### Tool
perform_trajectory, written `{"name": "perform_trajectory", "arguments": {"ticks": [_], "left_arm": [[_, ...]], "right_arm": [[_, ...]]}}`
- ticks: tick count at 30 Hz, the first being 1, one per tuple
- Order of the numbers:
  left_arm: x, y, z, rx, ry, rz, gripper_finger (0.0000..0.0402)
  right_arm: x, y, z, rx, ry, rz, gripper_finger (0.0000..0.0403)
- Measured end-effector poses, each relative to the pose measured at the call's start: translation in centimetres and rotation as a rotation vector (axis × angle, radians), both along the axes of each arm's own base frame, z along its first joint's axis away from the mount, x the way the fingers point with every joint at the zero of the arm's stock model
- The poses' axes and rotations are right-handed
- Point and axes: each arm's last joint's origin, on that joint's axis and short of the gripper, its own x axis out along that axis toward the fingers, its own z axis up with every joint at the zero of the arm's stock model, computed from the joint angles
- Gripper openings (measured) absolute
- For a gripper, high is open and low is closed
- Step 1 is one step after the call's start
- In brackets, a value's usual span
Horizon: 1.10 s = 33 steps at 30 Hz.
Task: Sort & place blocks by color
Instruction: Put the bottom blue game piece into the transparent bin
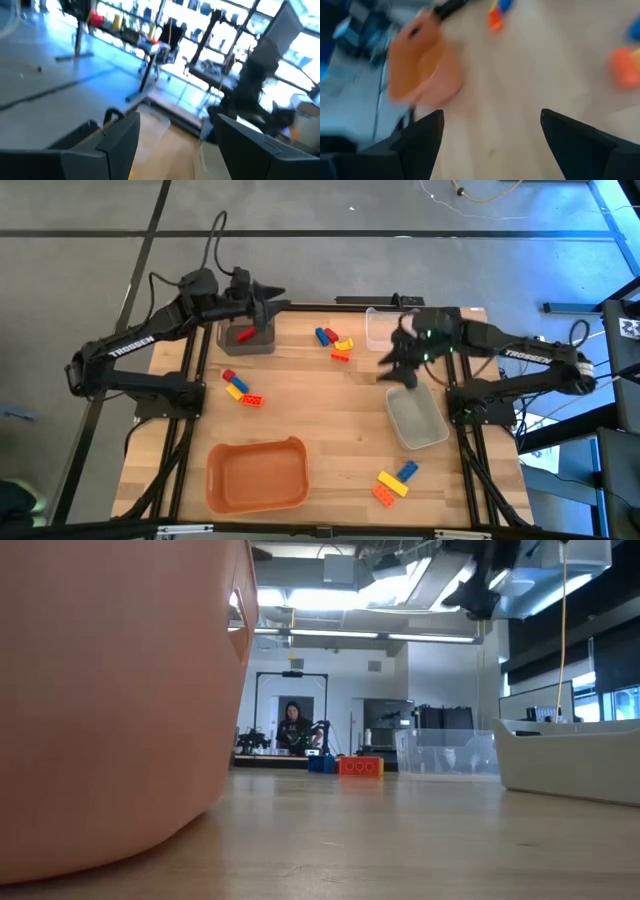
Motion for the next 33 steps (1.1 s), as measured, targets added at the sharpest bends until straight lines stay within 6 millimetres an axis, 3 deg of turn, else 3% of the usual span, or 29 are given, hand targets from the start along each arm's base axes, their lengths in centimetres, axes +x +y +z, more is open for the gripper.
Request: {"name": "perform_trajectory", "arguments": {"ticks": [12,22,27,33], "left_arm": [[0.0,0.1,0.2,0.002,-0.020,0.025,0.0247],[-0.3,0.6,0.2,0.028,-0.011,0.050,0.0247],[-0.3,0.6,0.2,0.049,-0.003,0.051,0.0247],[-0.3,0.6,0.2,0.054,-0.008,0.052,0.0247]], "right_arm": [[-0.5,11.3,-3.4,0.056,0.388,0.284,0.0332],[0.2,19.8,-9.1,-0.178,0.598,0.519,0.0332],[0.7,22.5,-11.3,-0.331,0.616,0.721,0.0332],[1.2,23.2,-13.9,-0.574,0.613,0.794,0.0332]]}}
